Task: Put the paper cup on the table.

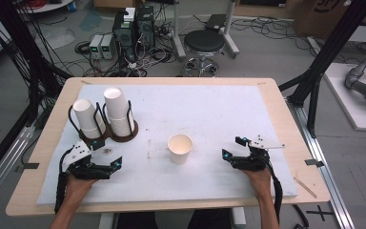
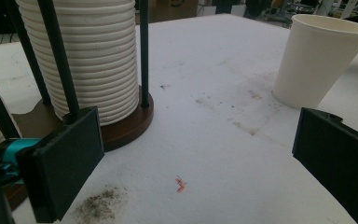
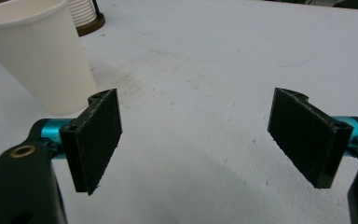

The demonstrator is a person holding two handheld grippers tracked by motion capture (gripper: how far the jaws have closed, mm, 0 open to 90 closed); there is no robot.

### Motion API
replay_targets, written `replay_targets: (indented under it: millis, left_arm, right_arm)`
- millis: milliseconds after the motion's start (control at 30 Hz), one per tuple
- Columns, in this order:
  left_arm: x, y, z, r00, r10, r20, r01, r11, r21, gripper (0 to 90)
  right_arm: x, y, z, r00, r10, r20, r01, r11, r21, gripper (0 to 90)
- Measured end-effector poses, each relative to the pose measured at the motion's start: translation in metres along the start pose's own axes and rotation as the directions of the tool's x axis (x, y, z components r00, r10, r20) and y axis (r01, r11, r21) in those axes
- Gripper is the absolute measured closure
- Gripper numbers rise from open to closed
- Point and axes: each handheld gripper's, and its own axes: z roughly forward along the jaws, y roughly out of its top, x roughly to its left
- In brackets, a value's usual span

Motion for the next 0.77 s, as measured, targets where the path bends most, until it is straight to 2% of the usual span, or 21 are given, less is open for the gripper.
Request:
replay_targets:
  millis: [367, 600, 767]
  left_arm:
    - [-0.0002, -0.0004, -0.0006, 1.0000, 0.002, -0.005, -0.002, 1.0000, -0.005, 1.8]
    - [0.0004, -0.0003, -0.0003, 1.0000, -0.001, -0.003, 0.001, 1.0000, -0.005, 1.8]
    - [0.0005, -0.0001, 0.0002, 1.0000, -0.003, -0.004, 0.003, 1.0000, 0.001, 1.7]
  right_arm:
    - [0.0012, 0.0000, 0.0015, 1.0000, -0.010, -0.002, 0.010, 1.000, 0.019, 18.0]
    - [0.0015, -0.0004, 0.0014, 0.9998, -0.022, 0.003, 0.022, 1.000, 0.013, 18.0]
    - [0.0009, -0.0006, 0.0010, 0.9999, -0.012, -0.002, 0.012, 1.000, 0.008, 18.0]
